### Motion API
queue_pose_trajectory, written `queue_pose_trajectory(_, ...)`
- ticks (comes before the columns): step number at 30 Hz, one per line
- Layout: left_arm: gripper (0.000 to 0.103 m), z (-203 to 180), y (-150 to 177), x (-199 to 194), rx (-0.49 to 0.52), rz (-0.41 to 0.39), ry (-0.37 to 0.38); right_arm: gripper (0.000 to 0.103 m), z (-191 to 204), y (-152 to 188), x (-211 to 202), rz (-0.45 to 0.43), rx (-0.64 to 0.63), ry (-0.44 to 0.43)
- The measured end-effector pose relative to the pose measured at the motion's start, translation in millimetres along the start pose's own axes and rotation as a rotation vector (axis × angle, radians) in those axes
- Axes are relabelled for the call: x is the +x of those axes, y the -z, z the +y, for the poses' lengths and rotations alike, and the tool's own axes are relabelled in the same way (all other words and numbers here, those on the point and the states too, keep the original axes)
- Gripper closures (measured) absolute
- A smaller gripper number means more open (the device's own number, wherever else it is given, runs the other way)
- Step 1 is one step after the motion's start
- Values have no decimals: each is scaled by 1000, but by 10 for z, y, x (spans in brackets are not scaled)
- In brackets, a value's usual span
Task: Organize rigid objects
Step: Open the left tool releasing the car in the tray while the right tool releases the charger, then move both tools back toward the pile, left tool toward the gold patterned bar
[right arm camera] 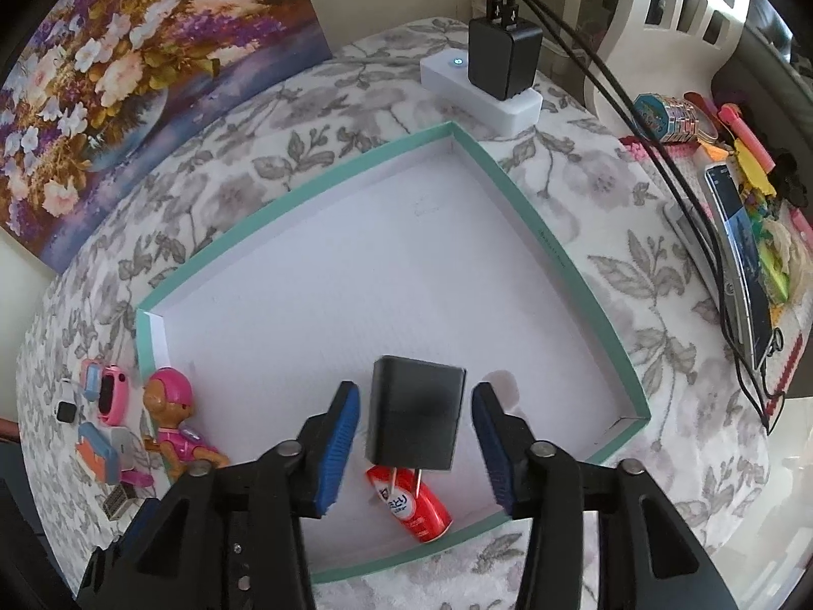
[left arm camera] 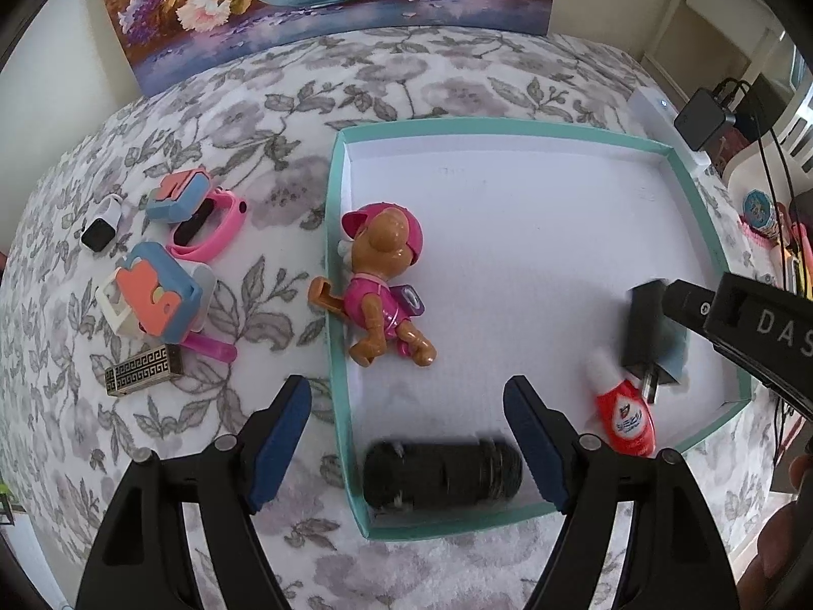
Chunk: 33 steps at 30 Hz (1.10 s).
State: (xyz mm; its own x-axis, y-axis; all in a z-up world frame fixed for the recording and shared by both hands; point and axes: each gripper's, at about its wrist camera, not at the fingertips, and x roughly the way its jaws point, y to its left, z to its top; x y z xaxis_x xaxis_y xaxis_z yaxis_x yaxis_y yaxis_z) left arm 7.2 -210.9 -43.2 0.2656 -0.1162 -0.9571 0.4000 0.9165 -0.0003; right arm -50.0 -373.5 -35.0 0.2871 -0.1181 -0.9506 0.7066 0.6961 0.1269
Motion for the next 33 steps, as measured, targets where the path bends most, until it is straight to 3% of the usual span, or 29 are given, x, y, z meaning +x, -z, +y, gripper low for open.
queue_pose_trajectory(4,23,47,-28,-91,-18,-21,17,47,65,1,-135,-37,-23,1)
queue_pose_trajectory(7,15,120,-56,-144,-47,-33,24,46,89,8,-267,-72,-26,-12)
queue_pose_trajectory(13,15,344,-110,-232,-121,-57,29,46,101,5,-454,-121,-27,-13)
queue_pose_trajectory(24,10,1025,-128,-291,-329,-76,-6,44,311,87,-371,-97,-98,-4)
queue_pose_trajectory(31,10,1535,-75,-284,-464,-72,-35,24,521,176,-303,-71,-148,-48)
queue_pose_trajectory(33,10,1638,-59,-295,-489,-80,-46,9,593,204,-301,-76,-166,-44)
